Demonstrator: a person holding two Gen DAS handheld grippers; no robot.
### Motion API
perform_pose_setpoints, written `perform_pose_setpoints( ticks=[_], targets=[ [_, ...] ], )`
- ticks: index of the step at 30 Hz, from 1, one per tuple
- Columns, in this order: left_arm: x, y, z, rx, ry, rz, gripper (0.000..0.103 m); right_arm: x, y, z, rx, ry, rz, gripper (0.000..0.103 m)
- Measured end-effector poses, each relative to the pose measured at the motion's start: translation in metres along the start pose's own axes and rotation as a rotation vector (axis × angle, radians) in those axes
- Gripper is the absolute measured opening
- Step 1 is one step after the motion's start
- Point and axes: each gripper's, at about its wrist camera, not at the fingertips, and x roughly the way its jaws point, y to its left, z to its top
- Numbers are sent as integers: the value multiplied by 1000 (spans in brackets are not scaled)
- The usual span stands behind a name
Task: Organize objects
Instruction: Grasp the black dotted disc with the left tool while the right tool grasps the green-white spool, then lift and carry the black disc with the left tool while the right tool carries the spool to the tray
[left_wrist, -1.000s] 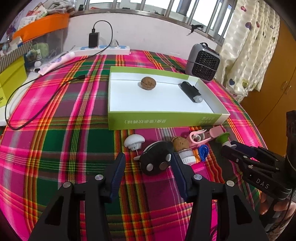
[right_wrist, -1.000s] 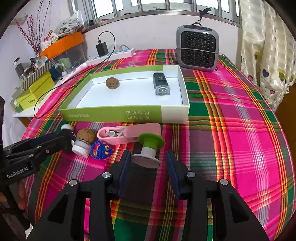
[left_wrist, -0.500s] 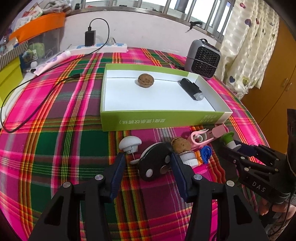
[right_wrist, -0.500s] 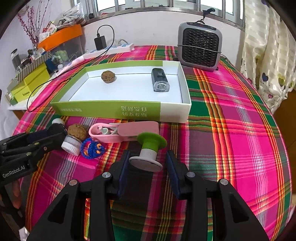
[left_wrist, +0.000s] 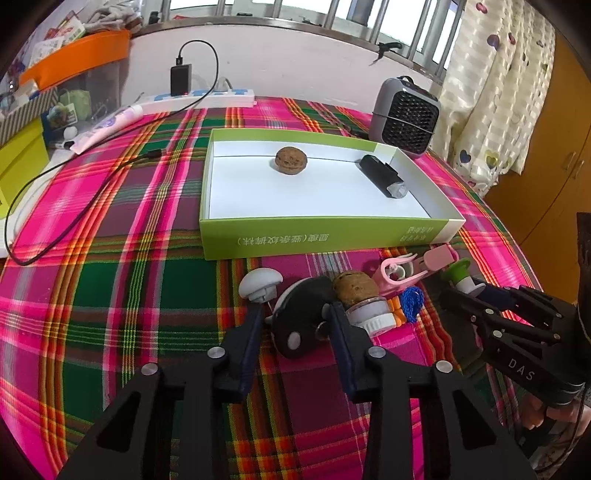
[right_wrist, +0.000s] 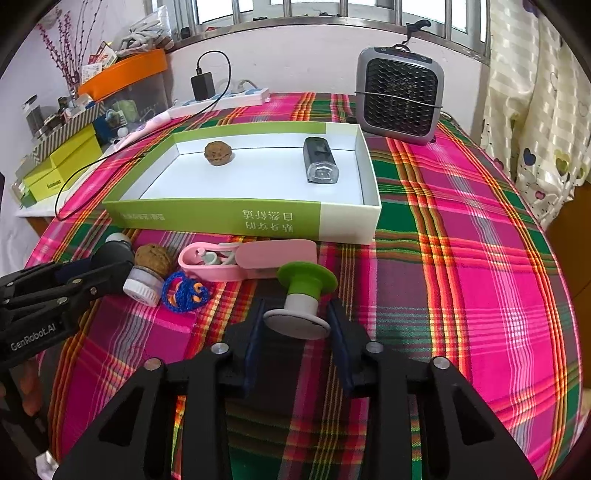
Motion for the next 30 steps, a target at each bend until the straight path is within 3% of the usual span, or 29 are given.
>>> perform_pose_setpoints(
  ticks=[3,30],
  targets=[
    [-1,-1,-1,1,1,-2,29,0,0,-1,1,-1,2,35],
    [-15,-7,-12,12,-13,-11,28,-11,1,-7,-2,-22,18,35]
  ],
)
